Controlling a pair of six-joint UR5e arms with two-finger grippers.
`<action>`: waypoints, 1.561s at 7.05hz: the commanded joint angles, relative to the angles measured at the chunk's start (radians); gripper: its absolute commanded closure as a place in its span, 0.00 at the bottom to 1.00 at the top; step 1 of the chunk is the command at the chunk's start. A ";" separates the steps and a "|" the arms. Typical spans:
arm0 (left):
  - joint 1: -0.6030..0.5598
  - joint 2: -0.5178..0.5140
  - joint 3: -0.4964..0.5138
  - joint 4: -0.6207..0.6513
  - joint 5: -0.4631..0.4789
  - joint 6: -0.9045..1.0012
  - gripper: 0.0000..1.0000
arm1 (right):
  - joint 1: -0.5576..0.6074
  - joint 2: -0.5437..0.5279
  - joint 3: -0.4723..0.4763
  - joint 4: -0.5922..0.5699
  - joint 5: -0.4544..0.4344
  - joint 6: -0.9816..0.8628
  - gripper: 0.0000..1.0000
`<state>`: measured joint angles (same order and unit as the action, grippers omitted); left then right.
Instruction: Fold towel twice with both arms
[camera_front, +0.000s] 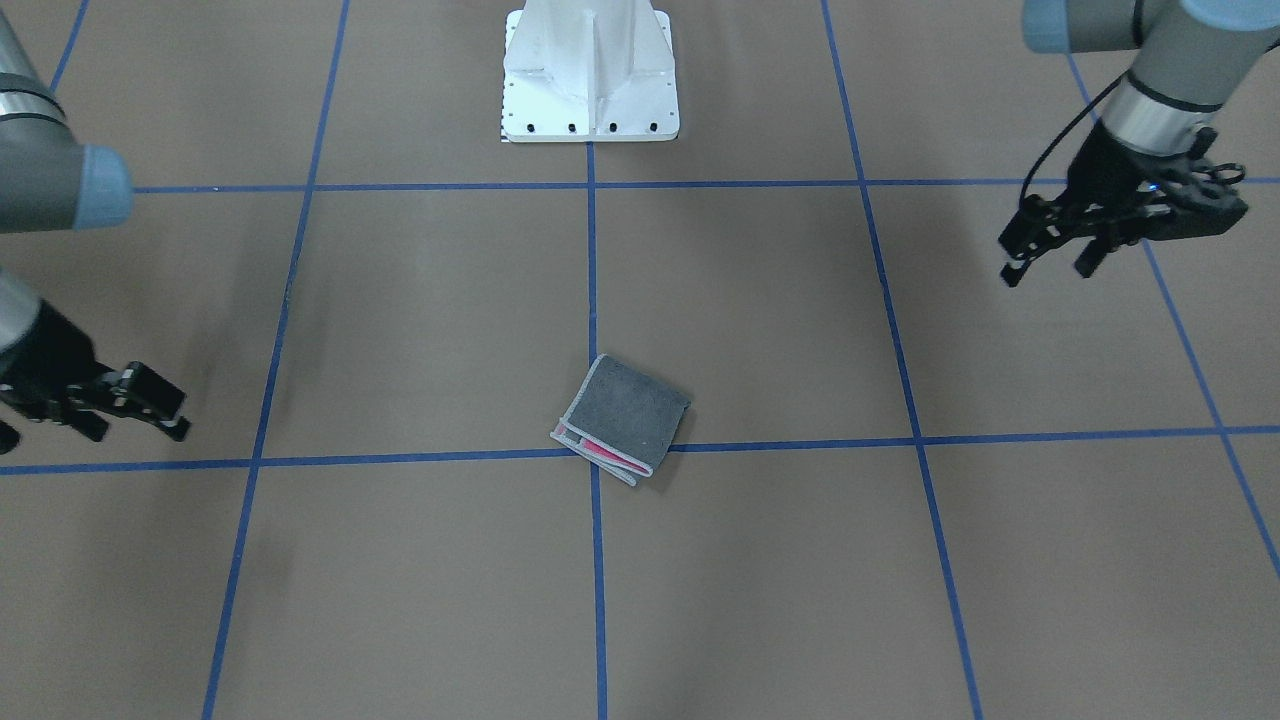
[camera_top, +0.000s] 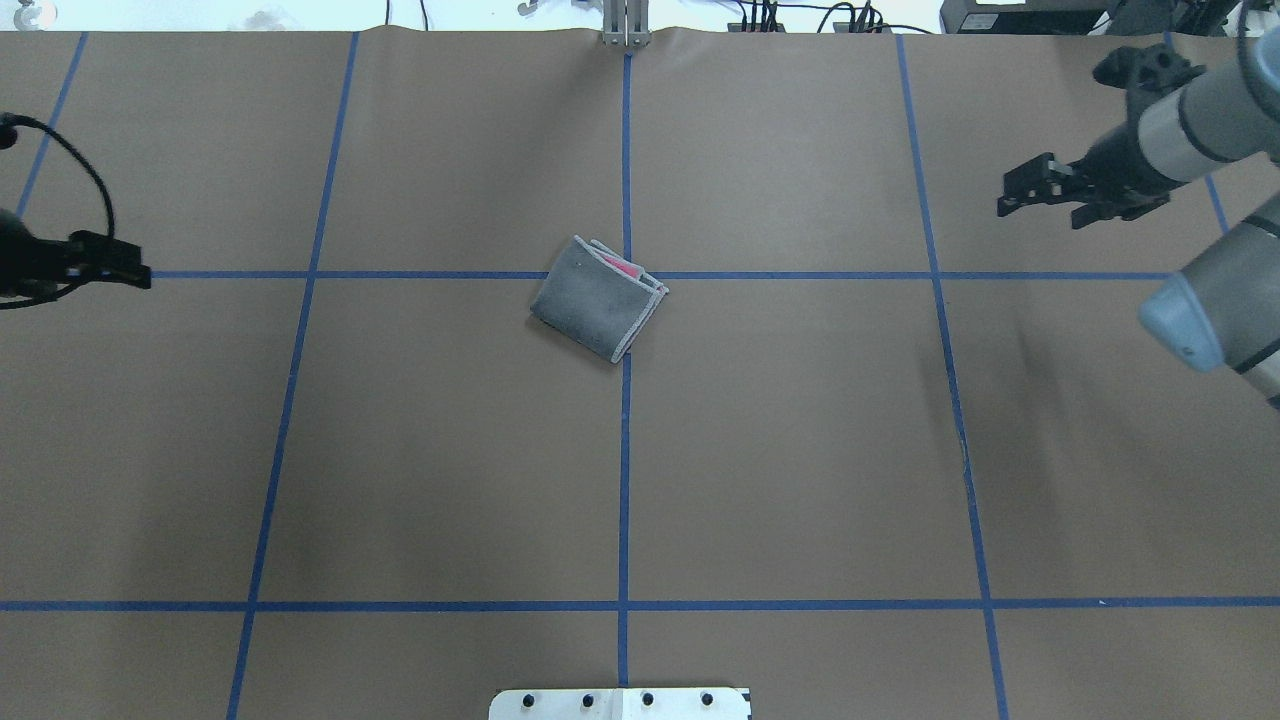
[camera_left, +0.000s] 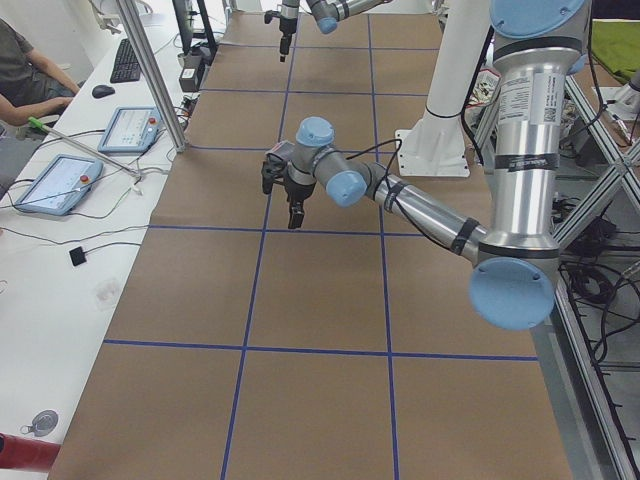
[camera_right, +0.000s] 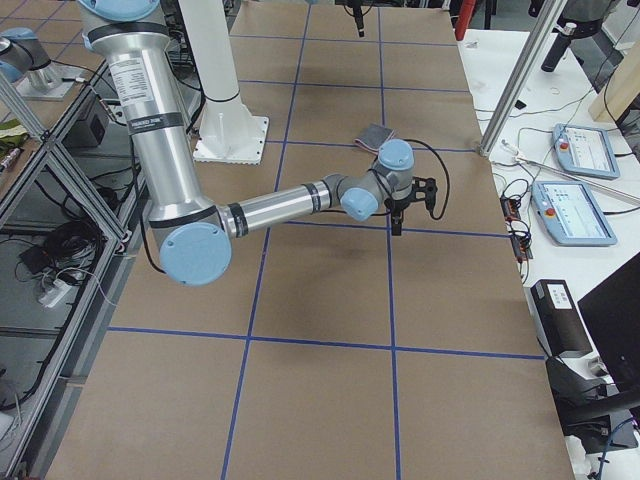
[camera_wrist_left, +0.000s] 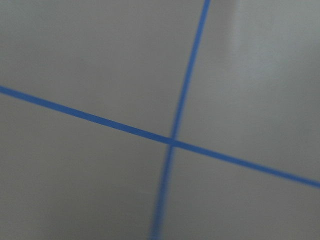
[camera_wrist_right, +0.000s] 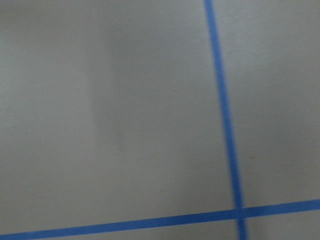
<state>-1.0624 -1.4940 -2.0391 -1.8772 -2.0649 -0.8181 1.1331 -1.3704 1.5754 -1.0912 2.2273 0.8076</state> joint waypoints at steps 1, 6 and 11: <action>-0.262 0.142 0.069 0.007 -0.116 0.630 0.00 | 0.187 -0.139 -0.021 -0.006 0.110 -0.329 0.00; -0.433 0.101 0.180 0.242 -0.322 0.794 0.00 | 0.327 -0.079 0.057 -0.519 0.053 -0.782 0.00; -0.433 0.100 0.177 0.230 -0.330 0.665 0.00 | 0.327 -0.088 0.075 -0.565 0.032 -0.818 0.00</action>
<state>-1.4956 -1.3939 -1.8549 -1.6461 -2.3898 -0.1116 1.4603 -1.4597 1.6470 -1.6427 2.2595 -0.0098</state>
